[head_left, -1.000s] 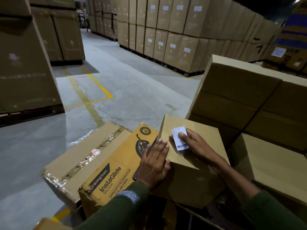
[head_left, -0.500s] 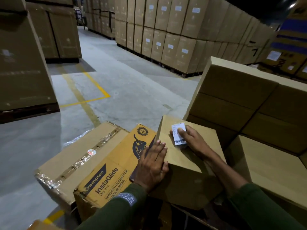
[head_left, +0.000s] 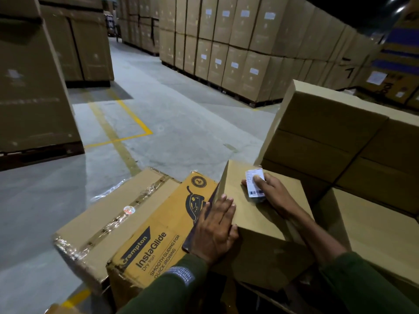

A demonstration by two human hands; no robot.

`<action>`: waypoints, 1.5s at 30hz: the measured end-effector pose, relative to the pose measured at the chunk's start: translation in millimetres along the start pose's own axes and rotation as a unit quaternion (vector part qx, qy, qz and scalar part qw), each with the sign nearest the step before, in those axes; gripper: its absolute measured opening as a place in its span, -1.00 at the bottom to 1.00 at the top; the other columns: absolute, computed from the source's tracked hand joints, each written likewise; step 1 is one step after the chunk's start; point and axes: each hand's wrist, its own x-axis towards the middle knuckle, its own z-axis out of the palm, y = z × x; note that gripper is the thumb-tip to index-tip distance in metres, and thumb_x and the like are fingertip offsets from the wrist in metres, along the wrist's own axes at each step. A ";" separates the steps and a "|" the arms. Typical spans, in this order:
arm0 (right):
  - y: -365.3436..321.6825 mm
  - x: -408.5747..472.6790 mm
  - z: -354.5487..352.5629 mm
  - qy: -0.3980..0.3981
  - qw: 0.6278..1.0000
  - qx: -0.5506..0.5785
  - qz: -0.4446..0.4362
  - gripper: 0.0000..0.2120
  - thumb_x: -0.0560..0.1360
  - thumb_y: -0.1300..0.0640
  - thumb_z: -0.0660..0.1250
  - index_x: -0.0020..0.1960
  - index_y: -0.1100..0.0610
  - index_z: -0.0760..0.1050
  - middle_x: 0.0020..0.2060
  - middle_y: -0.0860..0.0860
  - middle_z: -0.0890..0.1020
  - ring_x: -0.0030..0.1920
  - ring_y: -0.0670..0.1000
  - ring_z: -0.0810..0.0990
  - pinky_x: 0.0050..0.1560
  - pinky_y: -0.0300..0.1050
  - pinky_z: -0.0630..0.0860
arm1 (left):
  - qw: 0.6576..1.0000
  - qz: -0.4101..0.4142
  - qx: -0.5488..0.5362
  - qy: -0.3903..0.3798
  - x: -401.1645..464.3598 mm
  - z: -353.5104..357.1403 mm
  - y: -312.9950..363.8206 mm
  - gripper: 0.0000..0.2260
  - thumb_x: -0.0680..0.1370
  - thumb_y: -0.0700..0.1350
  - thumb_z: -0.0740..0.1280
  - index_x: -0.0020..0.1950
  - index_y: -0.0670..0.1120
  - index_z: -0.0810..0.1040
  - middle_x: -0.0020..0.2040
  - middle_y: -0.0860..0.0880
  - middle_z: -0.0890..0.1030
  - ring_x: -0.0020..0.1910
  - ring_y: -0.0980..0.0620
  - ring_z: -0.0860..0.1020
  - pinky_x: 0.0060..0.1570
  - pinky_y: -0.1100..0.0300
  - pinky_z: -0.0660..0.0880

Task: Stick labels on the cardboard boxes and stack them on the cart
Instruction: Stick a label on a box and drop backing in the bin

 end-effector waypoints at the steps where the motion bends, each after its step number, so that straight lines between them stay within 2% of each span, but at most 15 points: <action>1: -0.7 0.0 3.8 -0.008 1.000 0.007 -0.001 -0.45 0.46 -0.32 0.28 0.17 0.12 0.55 0.04 0.08 0.71 0.06 0.14 0.69 0.18 0.32 0.53 | 1.000 -0.001 0.002 -0.005 -0.1 -1.3 0.8 -0.57 0.60 0.00 0.15 0.43 -0.13 0.35 0.44 -0.14 0.44 0.49 -0.09 0.33 0.27 -0.29 0.42; 5: -12.4 -31.8 5.0 -0.014 0.999 0.035 0.019 -0.55 0.56 -0.19 0.31 0.18 0.18 0.54 0.03 0.16 0.70 0.07 0.22 0.68 0.18 0.33 0.54 | 0.999 -0.013 0.020 -0.046 -0.6 -5.4 3.8 -0.55 0.61 0.01 0.13 0.45 -0.15 0.35 0.46 -0.15 0.42 0.50 -0.08 0.30 0.30 -0.29 0.40; 8: -14.0 -53.3 -4.0 -0.012 0.997 0.070 0.031 -0.68 0.60 0.00 0.30 0.19 0.23 0.54 0.00 0.14 0.72 0.04 0.17 0.70 0.12 0.20 0.60 | 0.995 -0.018 0.053 -0.086 2.4 -10.0 3.6 -0.54 0.63 0.04 0.09 0.46 -0.16 0.33 0.48 -0.15 0.39 0.51 -0.09 0.28 0.28 -0.30 0.40; 10: -15.6 -59.8 -7.0 0.013 0.998 0.060 0.027 -0.71 0.57 0.02 0.32 0.14 0.21 0.58 -0.08 0.06 0.74 -0.01 0.12 0.71 0.06 0.10 0.61 | 0.989 -0.017 0.095 -0.116 4.9 -15.4 4.5 -0.51 0.63 0.08 0.07 0.48 -0.15 0.30 0.49 -0.15 0.37 0.51 -0.08 0.27 0.25 -0.31 0.41; 12: -16.6 -61.3 -4.9 0.045 0.997 0.052 0.030 -0.77 0.55 0.02 0.36 0.08 0.16 0.62 -0.09 0.04 0.74 -0.02 0.15 0.70 0.07 0.15 0.59 | 0.979 -0.018 0.146 -0.142 6.9 -24.1 4.2 -0.46 0.63 0.14 0.04 0.51 -0.16 0.26 0.52 -0.15 0.32 0.51 -0.09 0.27 0.25 -0.34 0.40; 14: -17.1 -59.9 2.5 0.063 0.992 0.098 0.054 -0.80 0.55 0.08 0.38 0.05 0.21 0.63 -0.05 0.17 0.72 -0.05 0.20 0.70 0.08 0.21 0.58 | 0.974 -0.033 0.176 -0.140 5.2 -35.6 0.9 -0.41 0.64 0.17 0.00 0.55 -0.17 0.21 0.56 -0.16 0.23 0.53 -0.10 0.22 0.30 -0.36 0.33; 16: -22.5 -60.3 13.8 0.063 0.984 0.149 0.072 -0.80 0.57 0.16 0.36 0.02 0.32 0.60 -0.03 0.30 0.69 -0.10 0.22 0.69 -0.06 0.14 0.60 | 0.973 -0.064 0.191 -0.117 -1.5 -52.5 -3.2 -0.40 0.64 0.16 -0.01 0.58 -0.18 0.13 0.59 -0.16 0.15 0.56 -0.12 0.14 0.36 -0.35 0.26; 18: -31.7 -61.2 28.7 0.051 0.987 0.138 0.056 -0.84 0.59 0.20 0.33 0.00 0.31 0.59 -0.05 0.28 0.69 -0.13 0.22 0.69 -0.22 0.06 0.62 | 0.970 -0.092 0.204 -0.096 -11.3 -73.8 -9.0 -0.41 0.65 0.15 -0.02 0.59 -0.17 0.11 0.60 -0.15 0.12 0.58 -0.12 0.08 0.40 -0.33 0.20; 22: -50.8 -57.6 74.7 0.001 0.993 -0.051 -0.105 -0.88 0.54 0.11 0.36 -0.06 0.14 0.64 -0.16 0.05 0.71 -0.10 0.10 0.69 -0.08 0.15 0.60 | 0.949 -0.145 0.264 -0.091 -49.0 -125.0 -19.2 -0.40 0.63 0.15 0.03 0.57 -0.19 0.17 0.60 -0.14 0.10 0.59 -0.13 0.02 0.43 -0.30 0.15; 27: -89.1 -74.4 168.6 -0.069 0.971 -0.061 -0.219 -0.88 0.53 0.11 0.38 -0.14 0.13 0.60 -0.21 0.06 0.63 -0.17 0.08 0.58 -0.16 -0.03 0.45 | 0.902 -0.247 0.345 -0.084 -127.7 -193.8 -24.5 -0.40 0.61 0.13 0.07 0.55 -0.20 0.22 0.60 -0.17 0.13 0.58 -0.16 0.06 0.43 -0.28 0.16; 30: -94.0 -92.9 222.1 -0.115 0.956 -0.069 -0.260 -0.87 0.54 0.11 0.39 -0.15 0.14 0.60 -0.23 0.06 0.61 -0.20 0.05 0.55 -0.20 -0.09 0.42 | 0.867 -0.303 0.384 -0.097 -175.0 -228.2 -23.0 -0.42 0.60 0.11 0.07 0.53 -0.21 0.27 0.58 -0.17 0.17 0.57 -0.18 0.12 0.39 -0.31 0.21; 36: -87.7 -142.5 322.9 -0.236 0.919 -0.092 -0.301 -0.87 0.47 0.08 0.45 -0.13 0.15 0.66 -0.24 0.07 0.67 -0.20 0.06 0.62 -0.15 -0.03 0.54 | 0.788 -0.416 0.439 -0.116 -267.1 -282.5 -0.5 -0.43 0.58 0.11 0.07 0.48 -0.21 0.35 0.56 -0.19 0.23 0.55 -0.20 0.17 0.36 -0.35 0.21; 40: -78.6 -171.7 356.0 -0.283 0.898 -0.111 -0.319 -0.87 0.46 0.14 0.45 -0.22 0.18 0.61 -0.29 0.09 0.65 -0.23 0.11 0.61 -0.24 -0.08 0.41 | 0.754 -0.461 0.452 -0.123 -300.9 -296.2 18.4 -0.44 0.58 0.12 0.06 0.47 -0.19 0.38 0.56 -0.18 0.24 0.55 -0.20 0.16 0.37 -0.36 0.19; 42: -72.3 -181.9 366.4 -0.316 0.882 -0.127 -0.325 -0.88 0.49 0.11 0.42 -0.08 0.16 0.66 -0.19 0.06 0.69 -0.15 0.06 0.64 -0.20 -0.16 0.40 | 0.740 -0.475 0.459 -0.128 -312.3 -299.4 25.0 -0.44 0.59 0.12 0.04 0.46 -0.18 0.38 0.56 -0.18 0.23 0.56 -0.20 0.14 0.38 -0.36 0.18; 45: -64.4 -189.5 373.8 -0.342 0.873 -0.131 -0.323 -0.73 0.53 0.04 0.40 0.16 0.16 0.64 -0.01 0.04 0.70 -0.03 -0.02 0.65 -0.02 -0.19 0.50 | 0.734 -0.482 0.461 -0.127 -321.9 -302.5 30.2 -0.45 0.59 0.11 0.03 0.45 -0.18 0.41 0.55 -0.18 0.25 0.55 -0.20 0.16 0.37 -0.37 0.20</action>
